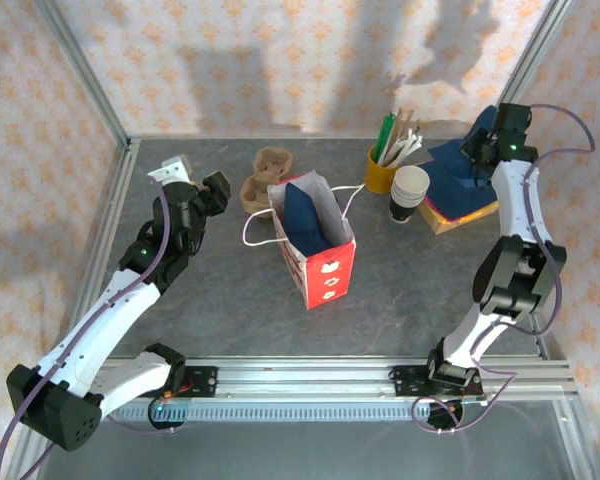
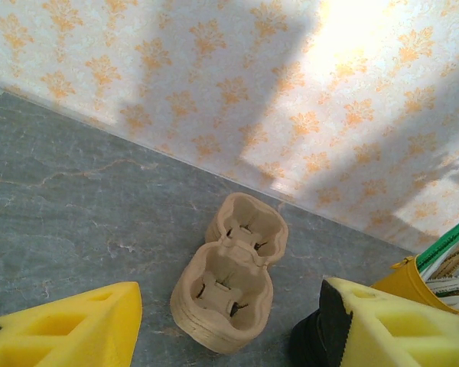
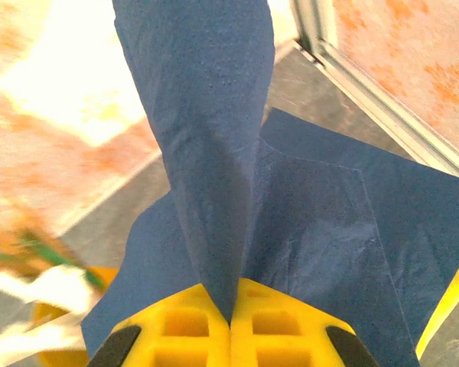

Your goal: Pack the takeout coffee

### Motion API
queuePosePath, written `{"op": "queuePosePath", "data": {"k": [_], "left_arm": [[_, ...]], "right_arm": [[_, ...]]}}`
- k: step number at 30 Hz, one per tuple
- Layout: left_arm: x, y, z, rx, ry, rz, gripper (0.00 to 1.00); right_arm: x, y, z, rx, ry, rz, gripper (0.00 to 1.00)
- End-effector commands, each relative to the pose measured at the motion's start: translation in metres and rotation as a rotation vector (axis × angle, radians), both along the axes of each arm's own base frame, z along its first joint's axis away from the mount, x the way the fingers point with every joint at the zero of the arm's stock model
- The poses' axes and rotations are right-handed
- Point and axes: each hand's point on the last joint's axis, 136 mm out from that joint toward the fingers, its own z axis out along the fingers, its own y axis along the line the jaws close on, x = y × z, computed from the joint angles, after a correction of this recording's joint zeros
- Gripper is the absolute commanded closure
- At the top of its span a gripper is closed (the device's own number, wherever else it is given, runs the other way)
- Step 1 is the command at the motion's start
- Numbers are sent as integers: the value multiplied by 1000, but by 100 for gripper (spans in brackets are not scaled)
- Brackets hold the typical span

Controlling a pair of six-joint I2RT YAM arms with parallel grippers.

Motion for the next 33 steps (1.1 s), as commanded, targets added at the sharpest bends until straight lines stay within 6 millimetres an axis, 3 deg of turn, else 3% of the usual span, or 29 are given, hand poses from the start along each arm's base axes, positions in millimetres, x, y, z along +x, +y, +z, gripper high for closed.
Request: {"op": "queuePosePath", "data": {"k": [1,4,7,9,13,16,19,22,29,33], "left_arm": [[-4,3,7,-10,-15,-5,35],[-4,1,8,-16,-21,-9,35],[-2,-1,9,-25,-22,-20,35],[-1,-3,8,-28,-19,-24,35],[-1,-4,7,-38,-15,-29,35],[0,-6,6,-45,-13,-36,35],[0,-7,5,-52,-11,-40,35],[1,-8,5,-59,-13,-46,35],[1,-9,5,-59,-12,-49,35],[1,-9,5,-60,-13,-51,35]], "right_arm": [[-23,31,70,74,-162,88,100],[-35,66,114,144,-273,209,100],[-54,126,160,264,-381,411,100],[-74,175,189,367,-445,573,100],[-121,259,229,493,-496,827,100],[-156,309,242,588,-503,981,100],[-184,347,241,637,-480,1081,100],[-199,376,225,658,-426,1123,100],[-213,428,158,605,-236,1159,100],[-201,433,110,439,-126,1068,100]]}}
